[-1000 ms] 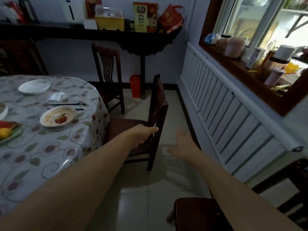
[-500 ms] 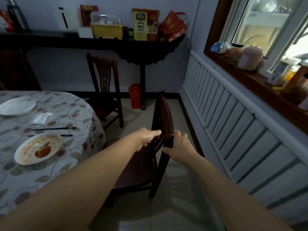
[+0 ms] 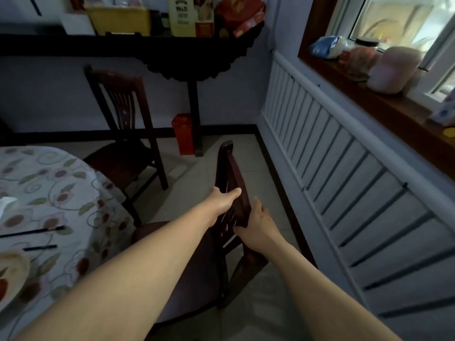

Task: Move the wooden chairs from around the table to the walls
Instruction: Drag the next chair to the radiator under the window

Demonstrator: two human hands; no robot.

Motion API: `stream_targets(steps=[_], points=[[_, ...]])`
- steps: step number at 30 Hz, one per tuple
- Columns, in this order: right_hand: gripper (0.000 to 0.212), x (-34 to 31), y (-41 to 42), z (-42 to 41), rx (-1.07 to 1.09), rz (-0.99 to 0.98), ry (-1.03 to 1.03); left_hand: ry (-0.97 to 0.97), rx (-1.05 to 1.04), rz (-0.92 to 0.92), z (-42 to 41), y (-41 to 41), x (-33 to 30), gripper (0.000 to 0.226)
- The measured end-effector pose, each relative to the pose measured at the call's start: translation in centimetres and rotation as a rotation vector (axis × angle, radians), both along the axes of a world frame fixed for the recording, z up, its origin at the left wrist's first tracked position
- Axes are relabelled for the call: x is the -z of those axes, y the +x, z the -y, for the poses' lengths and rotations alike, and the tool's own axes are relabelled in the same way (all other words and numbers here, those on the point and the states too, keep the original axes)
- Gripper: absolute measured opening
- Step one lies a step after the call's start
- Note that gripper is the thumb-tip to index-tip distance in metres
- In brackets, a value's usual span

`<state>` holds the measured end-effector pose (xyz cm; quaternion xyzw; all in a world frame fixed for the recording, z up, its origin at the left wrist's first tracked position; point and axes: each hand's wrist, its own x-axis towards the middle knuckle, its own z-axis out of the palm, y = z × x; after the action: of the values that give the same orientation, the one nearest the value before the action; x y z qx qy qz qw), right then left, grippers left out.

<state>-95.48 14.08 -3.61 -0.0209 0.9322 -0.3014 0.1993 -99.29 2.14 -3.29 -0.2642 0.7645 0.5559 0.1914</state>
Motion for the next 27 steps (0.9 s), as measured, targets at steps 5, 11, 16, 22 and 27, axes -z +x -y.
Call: stream_targets(steps=[5, 11, 16, 22, 27], points=[[0.083, 1.8, -2.3, 1.0, 0.064, 0.093, -0.107, 0.1, -0.04, 0.049, 0.0, -5.6, 2.5, 0.093], [0.062, 3.5, -4.3, 1.5, 0.225, 0.106, -0.202, 0.168, 0.015, 0.079, 0.8, -10.5, 5.0, 0.104], [0.021, 4.2, -5.5, 1.3, 0.244, 0.126, -0.117, 0.163, 0.052, 0.108, 0.8, -12.5, 5.2, 0.084], [0.028, 4.0, -5.4, 1.5, 0.245, 0.156, -0.102, 0.216, 0.034, 0.176, 0.7, -13.5, 5.2, 0.045], [0.028, 2.9, -6.1, 1.3, 0.239, 0.173, -0.086, 0.185, 0.009, 0.185, 0.4, -14.2, 3.5, 0.005]])
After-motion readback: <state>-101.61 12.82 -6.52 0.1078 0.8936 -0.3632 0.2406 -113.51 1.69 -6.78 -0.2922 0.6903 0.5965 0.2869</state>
